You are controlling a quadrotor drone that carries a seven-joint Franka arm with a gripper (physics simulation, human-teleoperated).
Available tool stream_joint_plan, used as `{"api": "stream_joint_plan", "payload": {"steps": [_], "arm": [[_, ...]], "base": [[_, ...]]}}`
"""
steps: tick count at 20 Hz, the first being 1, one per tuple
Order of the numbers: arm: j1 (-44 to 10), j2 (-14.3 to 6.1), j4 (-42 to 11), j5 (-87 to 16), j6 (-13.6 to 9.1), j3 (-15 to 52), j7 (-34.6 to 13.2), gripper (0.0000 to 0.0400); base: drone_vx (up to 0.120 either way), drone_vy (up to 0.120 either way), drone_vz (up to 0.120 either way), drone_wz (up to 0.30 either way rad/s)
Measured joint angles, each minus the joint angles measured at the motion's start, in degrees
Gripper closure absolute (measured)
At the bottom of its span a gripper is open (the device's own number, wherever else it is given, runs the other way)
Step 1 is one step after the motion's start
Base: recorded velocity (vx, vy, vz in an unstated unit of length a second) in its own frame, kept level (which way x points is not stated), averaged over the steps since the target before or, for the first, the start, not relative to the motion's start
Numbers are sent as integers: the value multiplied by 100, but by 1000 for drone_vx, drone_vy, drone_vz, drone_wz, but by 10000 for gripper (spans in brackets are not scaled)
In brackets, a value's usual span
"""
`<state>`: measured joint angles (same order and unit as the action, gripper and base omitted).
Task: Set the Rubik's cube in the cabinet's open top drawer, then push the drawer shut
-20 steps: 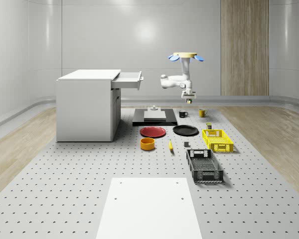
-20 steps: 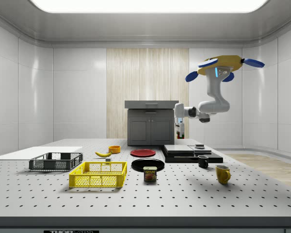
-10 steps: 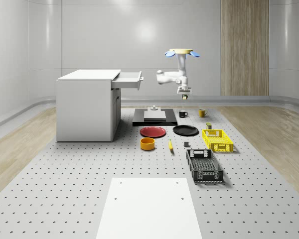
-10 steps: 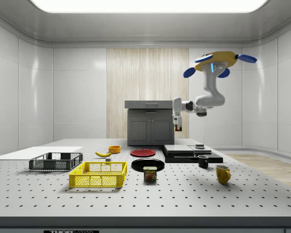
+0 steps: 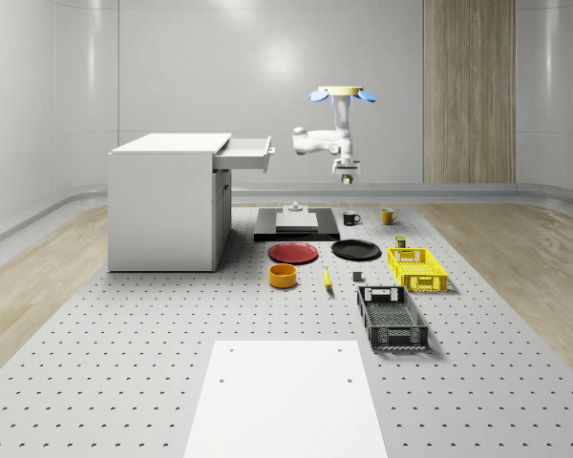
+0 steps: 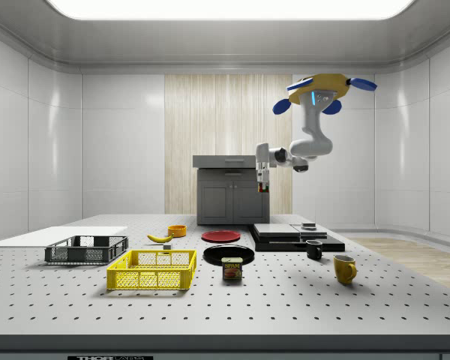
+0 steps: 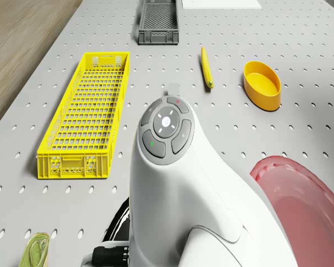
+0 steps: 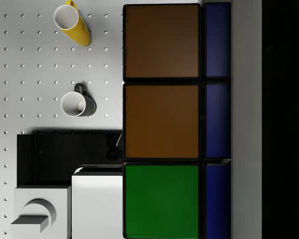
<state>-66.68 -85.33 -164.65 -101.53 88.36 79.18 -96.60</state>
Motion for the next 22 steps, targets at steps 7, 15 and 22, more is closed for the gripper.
{"api": "stream_joint_plan", "payload": {"steps": [7,15,22], "arm": [[-13,-65,3,26,61,10,-11,75],[-26,-132,5,53,123,20,-21,75],[-37,-183,7,74,171,27,-29,75]], "base": [[51,-120,120,0],[70,-120,120,0],[0,-120,120,0]]}}
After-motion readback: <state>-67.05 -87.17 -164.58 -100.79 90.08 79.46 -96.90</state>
